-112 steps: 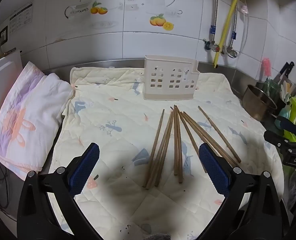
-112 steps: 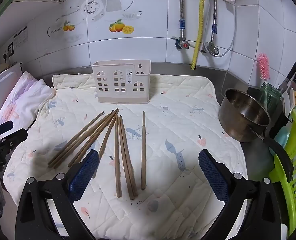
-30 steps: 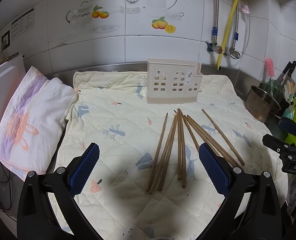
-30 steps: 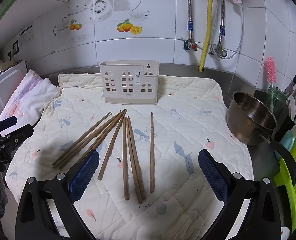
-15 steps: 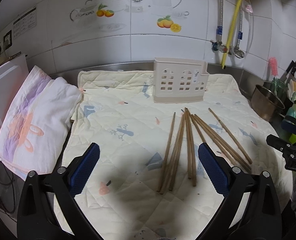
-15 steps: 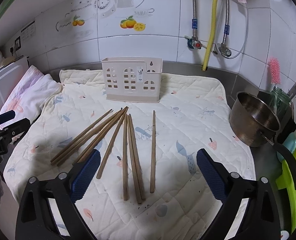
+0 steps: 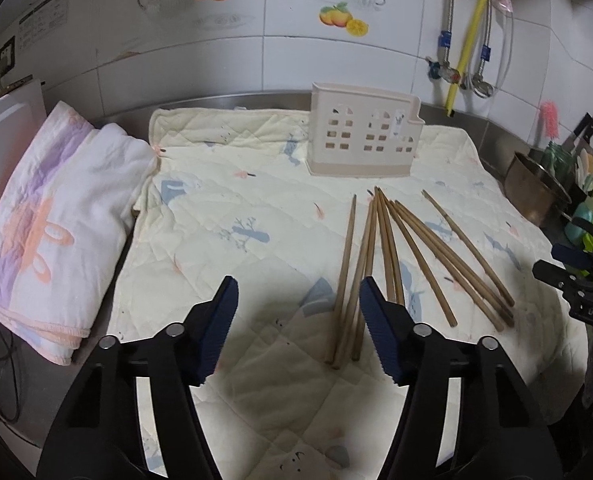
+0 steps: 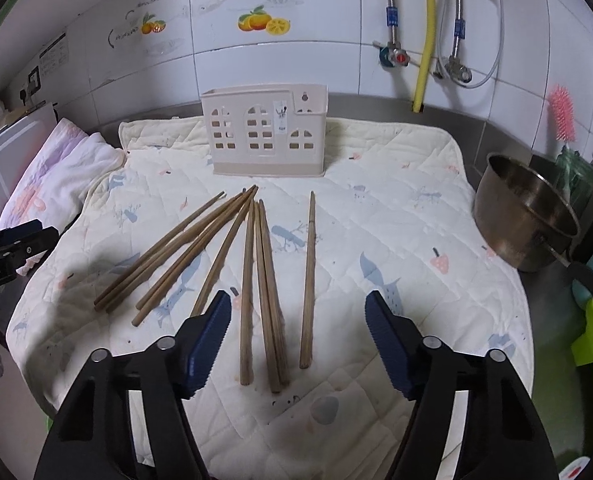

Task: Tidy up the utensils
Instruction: 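Lower the left gripper onto one chopstick and close while the right gripper grasps another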

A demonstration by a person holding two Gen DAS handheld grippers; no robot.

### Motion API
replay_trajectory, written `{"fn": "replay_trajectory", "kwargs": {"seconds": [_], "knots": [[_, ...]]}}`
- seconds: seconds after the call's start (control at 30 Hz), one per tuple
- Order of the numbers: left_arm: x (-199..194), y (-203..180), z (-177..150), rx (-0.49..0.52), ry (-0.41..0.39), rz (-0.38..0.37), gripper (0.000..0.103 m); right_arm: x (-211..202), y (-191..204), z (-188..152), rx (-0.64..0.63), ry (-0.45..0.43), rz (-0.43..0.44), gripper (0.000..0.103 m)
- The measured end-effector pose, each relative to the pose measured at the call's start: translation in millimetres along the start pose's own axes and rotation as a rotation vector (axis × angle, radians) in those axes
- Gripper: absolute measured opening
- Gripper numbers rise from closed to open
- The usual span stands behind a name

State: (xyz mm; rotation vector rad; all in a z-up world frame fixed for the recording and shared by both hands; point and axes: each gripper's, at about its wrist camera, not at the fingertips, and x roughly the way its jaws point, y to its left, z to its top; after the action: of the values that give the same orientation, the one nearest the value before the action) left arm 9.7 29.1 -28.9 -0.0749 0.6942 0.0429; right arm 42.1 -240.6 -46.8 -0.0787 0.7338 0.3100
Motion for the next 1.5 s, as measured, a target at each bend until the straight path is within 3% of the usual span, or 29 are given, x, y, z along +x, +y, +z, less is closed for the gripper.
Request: {"fn": "replay_trajectory", "kwargs": {"seconds": [0.43,0.53,0.8,1.17,1.37,1.5], "knots": [[19,10,-9,-0.026,0.055,-0.05,0.032,42,-6,-18,0.025,0.104,0.06,0.022],[23,11,-9,-0.024,0.067,-0.06,0.024,47,-7,-18,0.035,0.115,0.067,0.017],[38,4,-8,-0.006,0.113,-0.127,0.024,59,-10,-17,0.028,0.138,0.041,0.009],[75,-12,-4,0.038,0.215,-0.188,0.024,71,-12,-23,0.014,0.166,0.021,0.008],[97,-16,0,0.054,0.262,-0.187,0.011,72,-12,-22,0.014,0.167,0.022,0.008],[105,-15,0,0.048,0.279,-0.19,0.009,73,-12,-22,0.013,0.169,0.024,0.008]]}}
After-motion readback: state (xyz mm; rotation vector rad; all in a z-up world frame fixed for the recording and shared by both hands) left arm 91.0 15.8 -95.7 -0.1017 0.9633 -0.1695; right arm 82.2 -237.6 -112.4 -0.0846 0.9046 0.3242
